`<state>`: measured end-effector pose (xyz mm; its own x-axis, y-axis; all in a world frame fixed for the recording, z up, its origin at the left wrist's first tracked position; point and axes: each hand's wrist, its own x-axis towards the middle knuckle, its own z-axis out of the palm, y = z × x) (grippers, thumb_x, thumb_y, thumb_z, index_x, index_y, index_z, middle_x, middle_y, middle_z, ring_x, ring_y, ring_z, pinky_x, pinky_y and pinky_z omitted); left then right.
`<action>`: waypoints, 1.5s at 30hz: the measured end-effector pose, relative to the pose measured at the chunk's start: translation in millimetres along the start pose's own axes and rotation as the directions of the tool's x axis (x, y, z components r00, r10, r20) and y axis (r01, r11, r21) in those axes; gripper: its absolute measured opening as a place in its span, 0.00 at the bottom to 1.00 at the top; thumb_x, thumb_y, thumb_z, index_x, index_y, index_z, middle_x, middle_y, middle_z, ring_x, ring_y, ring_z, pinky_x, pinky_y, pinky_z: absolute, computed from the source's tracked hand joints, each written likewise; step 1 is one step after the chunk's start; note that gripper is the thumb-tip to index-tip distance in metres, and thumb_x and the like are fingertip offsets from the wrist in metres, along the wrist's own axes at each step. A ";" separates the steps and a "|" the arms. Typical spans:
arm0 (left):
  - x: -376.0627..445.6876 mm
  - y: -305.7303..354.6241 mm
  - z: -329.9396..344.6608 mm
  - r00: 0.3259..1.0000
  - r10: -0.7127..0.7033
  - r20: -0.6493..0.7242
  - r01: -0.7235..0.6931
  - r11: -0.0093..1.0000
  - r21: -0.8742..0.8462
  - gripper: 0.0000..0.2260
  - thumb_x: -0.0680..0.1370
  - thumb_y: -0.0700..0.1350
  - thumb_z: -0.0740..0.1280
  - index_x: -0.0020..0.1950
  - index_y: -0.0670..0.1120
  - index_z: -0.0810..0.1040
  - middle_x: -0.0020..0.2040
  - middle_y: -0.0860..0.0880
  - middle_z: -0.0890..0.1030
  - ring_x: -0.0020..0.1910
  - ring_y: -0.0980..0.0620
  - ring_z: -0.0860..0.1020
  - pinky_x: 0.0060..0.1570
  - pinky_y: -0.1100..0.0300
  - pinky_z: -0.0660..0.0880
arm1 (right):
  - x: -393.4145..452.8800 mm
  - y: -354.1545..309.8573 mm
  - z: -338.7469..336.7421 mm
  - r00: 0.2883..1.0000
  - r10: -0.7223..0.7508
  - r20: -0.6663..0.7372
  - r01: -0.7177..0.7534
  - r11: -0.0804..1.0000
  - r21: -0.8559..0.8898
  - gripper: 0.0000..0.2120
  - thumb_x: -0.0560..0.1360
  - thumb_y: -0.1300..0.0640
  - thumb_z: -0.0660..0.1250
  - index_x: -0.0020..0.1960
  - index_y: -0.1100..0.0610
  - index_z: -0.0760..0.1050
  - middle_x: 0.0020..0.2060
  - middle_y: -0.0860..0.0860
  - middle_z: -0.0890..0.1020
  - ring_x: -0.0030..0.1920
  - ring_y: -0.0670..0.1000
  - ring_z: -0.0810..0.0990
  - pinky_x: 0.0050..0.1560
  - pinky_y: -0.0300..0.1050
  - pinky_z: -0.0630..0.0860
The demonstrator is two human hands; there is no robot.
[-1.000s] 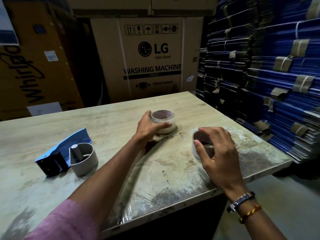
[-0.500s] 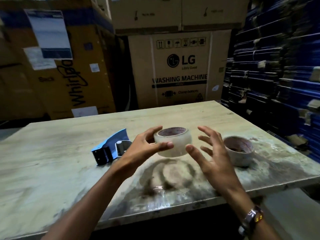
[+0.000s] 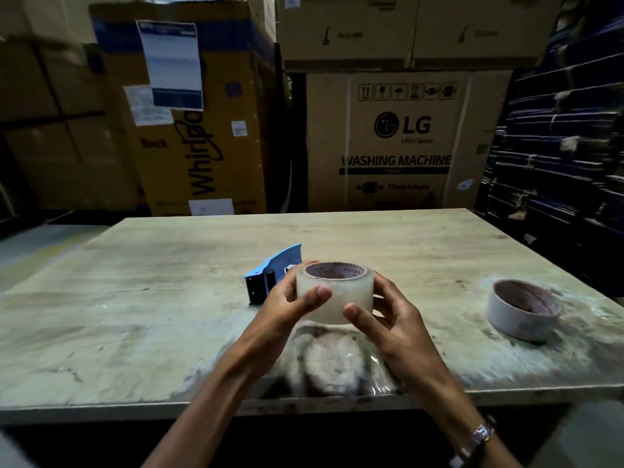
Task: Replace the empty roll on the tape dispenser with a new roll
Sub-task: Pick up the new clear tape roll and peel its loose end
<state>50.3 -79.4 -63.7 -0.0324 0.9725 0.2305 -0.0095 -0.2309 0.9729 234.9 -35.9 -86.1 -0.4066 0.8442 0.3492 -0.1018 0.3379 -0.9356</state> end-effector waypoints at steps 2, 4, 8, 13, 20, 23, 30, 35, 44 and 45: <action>-2.9 -2.7 -3.4 1.000 -0.004 -0.001 0.004 1.000 -0.030 0.37 0.63 0.65 0.76 0.68 0.49 0.74 0.63 0.46 0.82 0.62 0.47 0.80 0.54 0.57 0.79 | 0.6 0.3 5.5 1.000 0.004 -0.010 -0.004 1.000 0.010 0.33 0.68 0.43 0.77 0.70 0.47 0.72 0.60 0.50 0.83 0.58 0.48 0.84 0.52 0.44 0.82; -4.5 -7.0 -7.4 1.000 -0.013 0.002 0.013 0.998 -0.063 0.38 0.64 0.65 0.77 0.69 0.49 0.73 0.64 0.45 0.81 0.63 0.45 0.80 0.57 0.51 0.79 | 0.0 -1.1 9.1 1.000 0.012 -0.008 -0.012 1.000 0.025 0.33 0.68 0.42 0.77 0.70 0.47 0.73 0.60 0.51 0.84 0.58 0.49 0.84 0.53 0.44 0.82; -4.6 -11.1 -8.3 0.997 -0.039 -0.060 0.032 0.992 -0.124 0.43 0.59 0.64 0.80 0.68 0.48 0.72 0.61 0.45 0.82 0.61 0.44 0.81 0.57 0.47 0.80 | -2.1 -4.5 14.7 1.000 0.020 0.013 -0.021 0.999 0.042 0.26 0.72 0.48 0.76 0.68 0.49 0.75 0.58 0.47 0.85 0.56 0.48 0.85 0.53 0.45 0.82; -3.9 -20.3 0.5 0.984 -0.048 -0.171 0.013 0.979 -0.203 0.41 0.57 0.65 0.80 0.65 0.49 0.75 0.57 0.43 0.84 0.52 0.45 0.82 0.46 0.50 0.79 | -3.9 -1.5 22.9 0.999 -0.030 -0.028 0.029 0.999 -0.025 0.25 0.74 0.48 0.72 0.70 0.51 0.74 0.60 0.47 0.84 0.56 0.43 0.84 0.52 0.40 0.81; -4.6 -29.9 6.7 0.978 -0.050 -0.204 0.015 0.986 -0.168 0.43 0.60 0.68 0.77 0.70 0.53 0.70 0.62 0.48 0.82 0.60 0.47 0.82 0.59 0.45 0.79 | -4.1 2.8 24.1 0.971 -0.148 -0.188 0.126 0.984 -0.128 0.27 0.71 0.47 0.73 0.67 0.55 0.78 0.59 0.46 0.80 0.58 0.43 0.82 0.55 0.38 0.80; -4.3 -30.6 10.8 0.980 -0.052 -0.193 0.025 0.990 -0.142 0.43 0.60 0.72 0.74 0.71 0.57 0.67 0.62 0.53 0.82 0.60 0.49 0.82 0.59 0.47 0.79 | -3.6 2.4 23.1 0.945 -0.205 -0.256 0.175 0.975 -0.134 0.23 0.71 0.51 0.74 0.64 0.57 0.79 0.57 0.49 0.79 0.58 0.47 0.82 0.55 0.37 0.80; -7.4 -32.7 10.9 0.982 -0.018 -0.189 0.010 0.999 -0.040 0.44 0.63 0.73 0.70 0.75 0.59 0.62 0.66 0.50 0.79 0.62 0.51 0.80 0.64 0.44 0.76 | -8.7 2.6 19.2 0.902 -0.309 -0.301 0.209 0.924 -0.321 0.17 0.70 0.47 0.74 0.56 0.51 0.81 0.51 0.43 0.81 0.51 0.46 0.82 0.49 0.39 0.80; -9.7 -31.3 9.7 0.984 -0.003 -0.177 -0.007 0.998 -0.061 0.46 0.62 0.74 0.70 0.75 0.56 0.63 0.66 0.49 0.78 0.61 0.51 0.81 0.59 0.48 0.80 | -4.4 -2.5 10.8 0.970 -0.148 -0.192 0.111 0.976 -0.188 0.23 0.66 0.42 0.76 0.58 0.48 0.77 0.54 0.44 0.80 0.55 0.46 0.81 0.53 0.40 0.80; -9.8 -19.2 16.9 0.995 -0.020 -0.094 0.027 0.997 0.075 0.51 0.60 0.81 0.59 0.78 0.60 0.56 0.67 0.60 0.71 0.58 0.69 0.77 0.50 0.69 0.78 | -5.7 -9.5 -2.9 0.998 0.056 -0.020 -0.058 0.989 -0.134 0.39 0.62 0.36 0.77 0.71 0.40 0.71 0.59 0.43 0.82 0.51 0.48 0.87 0.53 0.50 0.84; -10.2 -16.6 18.9 0.995 -0.025 -0.092 0.033 0.996 0.085 0.51 0.60 0.81 0.59 0.78 0.59 0.56 0.66 0.62 0.71 0.57 0.71 0.77 0.50 0.71 0.77 | -6.1 -8.1 -3.2 0.998 0.054 -0.040 -0.058 0.993 -0.104 0.37 0.63 0.38 0.78 0.70 0.41 0.72 0.58 0.44 0.83 0.51 0.48 0.87 0.53 0.49 0.84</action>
<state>69.6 -84.9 -81.9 -0.1238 0.9712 0.2035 0.0745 -0.1954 0.9779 241.1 -42.5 -80.5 -0.3751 0.8771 0.2999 0.0168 0.3300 -0.9438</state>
